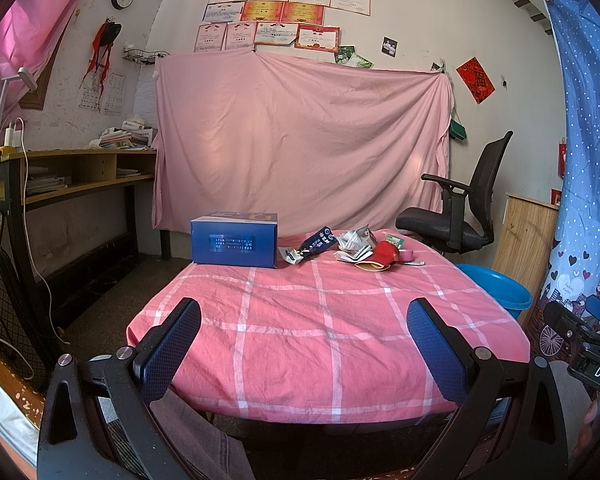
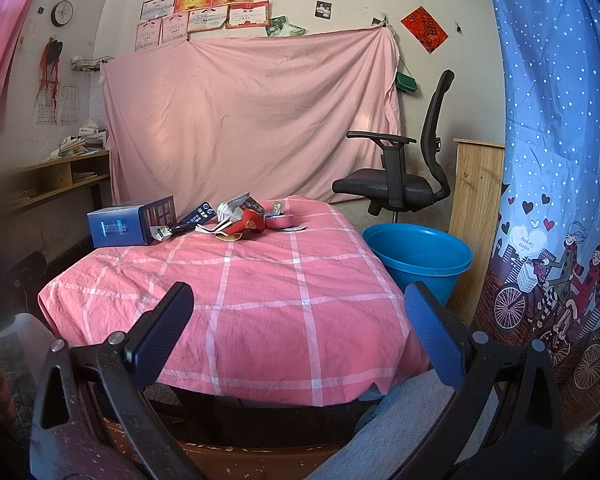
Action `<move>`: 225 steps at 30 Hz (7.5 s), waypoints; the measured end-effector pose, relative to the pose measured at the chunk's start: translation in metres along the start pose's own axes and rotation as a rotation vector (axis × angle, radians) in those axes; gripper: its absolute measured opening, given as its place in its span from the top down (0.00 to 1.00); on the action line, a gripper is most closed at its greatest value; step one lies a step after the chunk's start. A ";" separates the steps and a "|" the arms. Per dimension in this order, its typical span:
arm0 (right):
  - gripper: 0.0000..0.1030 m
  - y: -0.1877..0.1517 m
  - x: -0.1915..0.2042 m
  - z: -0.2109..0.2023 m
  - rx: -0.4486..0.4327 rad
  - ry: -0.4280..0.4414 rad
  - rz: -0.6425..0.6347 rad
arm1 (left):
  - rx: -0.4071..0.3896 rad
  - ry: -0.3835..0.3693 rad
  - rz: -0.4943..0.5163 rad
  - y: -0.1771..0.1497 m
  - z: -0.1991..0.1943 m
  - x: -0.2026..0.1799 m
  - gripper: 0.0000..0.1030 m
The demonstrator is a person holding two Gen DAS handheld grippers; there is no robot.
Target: Collect trash
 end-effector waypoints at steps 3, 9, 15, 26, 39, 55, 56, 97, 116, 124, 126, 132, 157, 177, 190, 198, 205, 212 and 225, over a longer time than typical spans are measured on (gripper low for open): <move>0.00 0.000 0.000 0.000 0.000 0.000 0.000 | -0.001 0.001 -0.001 0.000 0.000 0.000 0.02; 0.00 0.000 0.000 0.000 -0.001 0.000 0.002 | -0.002 0.002 0.000 0.001 0.000 0.000 0.02; 0.00 0.000 0.001 0.002 -0.001 0.001 0.000 | -0.004 0.001 0.000 0.002 0.000 0.005 0.02; 0.00 0.001 0.000 -0.001 -0.001 0.001 0.002 | -0.005 0.001 0.000 0.002 0.000 0.006 0.02; 0.00 0.001 0.001 0.000 -0.001 -0.001 0.007 | -0.006 0.001 0.001 0.004 -0.003 0.005 0.02; 0.00 0.001 -0.002 0.000 -0.003 -0.002 0.011 | -0.007 0.001 0.002 0.005 -0.004 0.006 0.02; 0.00 0.000 -0.005 -0.001 -0.004 -0.002 0.013 | -0.007 0.002 0.002 0.006 -0.005 0.006 0.02; 0.00 0.093 -0.010 0.141 -0.205 0.073 -0.018 | -0.036 0.106 0.043 0.064 0.167 -0.004 0.02; 0.00 0.068 -0.019 0.237 -0.115 0.113 -0.052 | -0.021 0.102 0.045 0.035 0.274 -0.002 0.02; 0.00 0.046 -0.015 0.282 0.048 0.130 -0.115 | 0.117 0.048 0.077 0.002 0.311 -0.017 0.02; 0.00 0.042 -0.014 0.291 0.068 0.148 -0.126 | 0.131 0.036 0.078 0.000 0.315 -0.020 0.03; 0.00 0.027 -0.002 0.332 0.196 0.237 -0.135 | 0.196 0.016 0.063 -0.010 0.333 -0.026 0.14; 0.21 -0.038 0.022 0.377 0.509 0.358 -0.124 | 0.514 -0.015 -0.255 -0.051 0.348 -0.003 0.74; 0.21 -0.001 -0.007 0.320 0.315 0.394 0.003 | 0.277 0.000 -0.148 0.015 0.306 -0.022 0.99; 0.21 0.081 -0.080 0.276 -0.070 0.202 0.020 | 0.042 -0.169 -0.020 0.082 0.292 -0.127 0.99; 0.21 0.092 -0.175 0.261 -0.121 0.011 0.084 | 0.053 -0.378 -0.007 0.084 0.317 -0.231 0.99; 0.21 0.069 -0.247 0.269 -0.015 -0.113 0.176 | 0.164 -0.494 0.020 0.056 0.339 -0.306 0.99; 0.21 0.026 -0.286 0.286 0.152 -0.150 0.276 | 0.319 -0.550 0.046 0.007 0.370 -0.365 0.99; 0.20 -0.014 -0.295 0.306 0.301 -0.102 0.334 | 0.503 -0.527 0.070 -0.040 0.392 -0.378 0.96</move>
Point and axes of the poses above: each gripper's, at about its wrist camera, not at the fingertips, and z roughly the way its jaws point, x to its left, y to its top, the point moved 10 cm from there along z, roughly the way its jaws point, and after that the axes turned 8 degrees about -x, right-handed, at the moved point
